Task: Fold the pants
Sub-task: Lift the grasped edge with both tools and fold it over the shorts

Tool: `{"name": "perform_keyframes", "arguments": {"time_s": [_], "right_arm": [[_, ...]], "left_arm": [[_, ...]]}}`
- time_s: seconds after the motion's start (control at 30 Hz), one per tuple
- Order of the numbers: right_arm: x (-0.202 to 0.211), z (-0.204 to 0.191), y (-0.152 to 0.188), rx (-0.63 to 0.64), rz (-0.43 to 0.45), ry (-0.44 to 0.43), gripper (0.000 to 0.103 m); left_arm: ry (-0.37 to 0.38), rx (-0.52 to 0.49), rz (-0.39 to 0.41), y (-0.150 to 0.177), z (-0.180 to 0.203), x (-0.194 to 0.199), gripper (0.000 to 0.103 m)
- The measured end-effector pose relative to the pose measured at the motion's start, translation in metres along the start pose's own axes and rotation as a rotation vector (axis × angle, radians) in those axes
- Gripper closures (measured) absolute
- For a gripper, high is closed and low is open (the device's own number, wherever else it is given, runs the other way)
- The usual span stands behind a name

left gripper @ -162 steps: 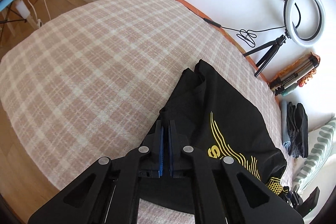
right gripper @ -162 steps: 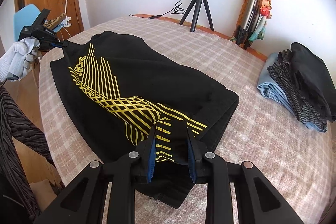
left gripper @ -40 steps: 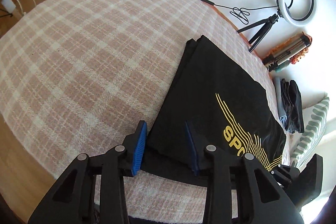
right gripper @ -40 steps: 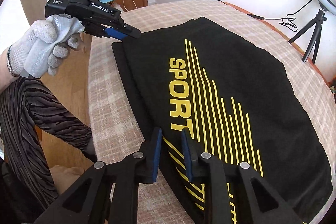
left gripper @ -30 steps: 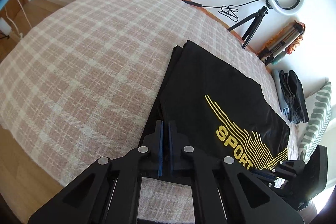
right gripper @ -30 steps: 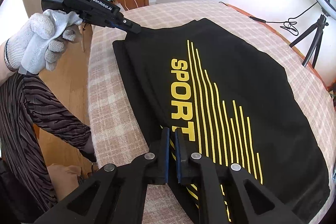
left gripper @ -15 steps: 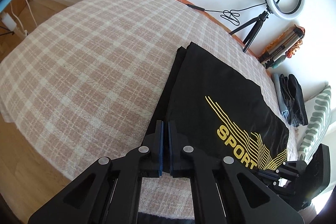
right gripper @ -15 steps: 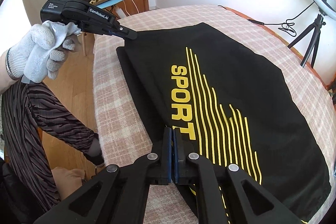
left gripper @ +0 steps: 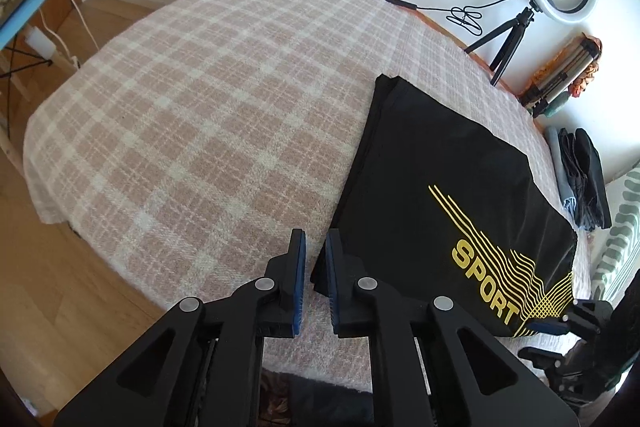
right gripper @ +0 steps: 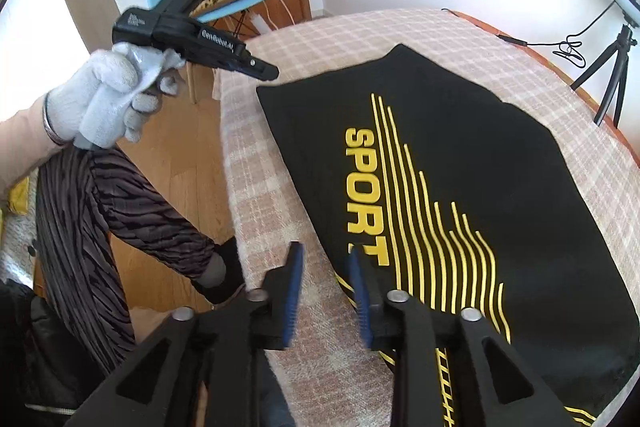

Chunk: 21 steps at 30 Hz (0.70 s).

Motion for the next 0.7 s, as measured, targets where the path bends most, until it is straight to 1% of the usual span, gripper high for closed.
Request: {"name": "perform_keyframes", "arguments": {"time_s": [0.07,0.13,0.2,0.27,0.33,0.4,0.47,0.57,0.6,0.7], "right_arm": [[0.023,0.009,-0.012,-0.032,0.060,-0.018,0.067],[0.044,0.028,-0.027,-0.072,0.115,-0.007,0.067],[0.061,0.055,-0.043,-0.126,0.154,0.023,0.065],[0.072,0.082,-0.058,-0.170,0.163,0.038,0.065],[0.076,0.109,-0.072,-0.199,0.158,0.050,0.064],[0.071,0.131,-0.082,-0.219,0.135,0.038,0.056],[0.060,0.148,-0.090,-0.229,0.099,-0.003,0.048],[0.034,0.166,-0.095,-0.235,0.043,-0.042,0.048],[0.025,0.171,-0.097,-0.237,0.023,-0.054,0.047],[-0.003,0.185,-0.097,-0.241,-0.026,-0.057,0.047]], "left_arm": [[-0.006,-0.033,0.022,-0.011,0.008,0.007,0.092],[0.008,-0.067,0.049,-0.023,0.022,0.012,0.092],[0.041,-0.102,0.074,-0.036,0.041,0.013,0.092],[0.078,-0.132,0.079,-0.048,0.062,0.007,0.092],[0.125,-0.150,0.076,-0.058,0.082,-0.005,0.092],[0.162,-0.158,0.070,-0.064,0.102,-0.019,0.092],[0.192,-0.177,0.062,-0.069,0.121,-0.035,0.092],[0.212,-0.212,0.062,-0.078,0.144,-0.055,0.092],[0.207,-0.222,0.066,-0.081,0.149,-0.061,0.092],[0.220,-0.226,0.058,-0.089,0.152,-0.079,0.092]]}}
Point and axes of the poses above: each gripper's, at about its wrist camera, not at the fingertips, and x roughly against the way its jaws point, z to its right, y to its underside, the point moved 4 cm from there along -x, roughly the way its jaws point, and after that the axes turned 12 degrees about -x, right-handed, at the moved point
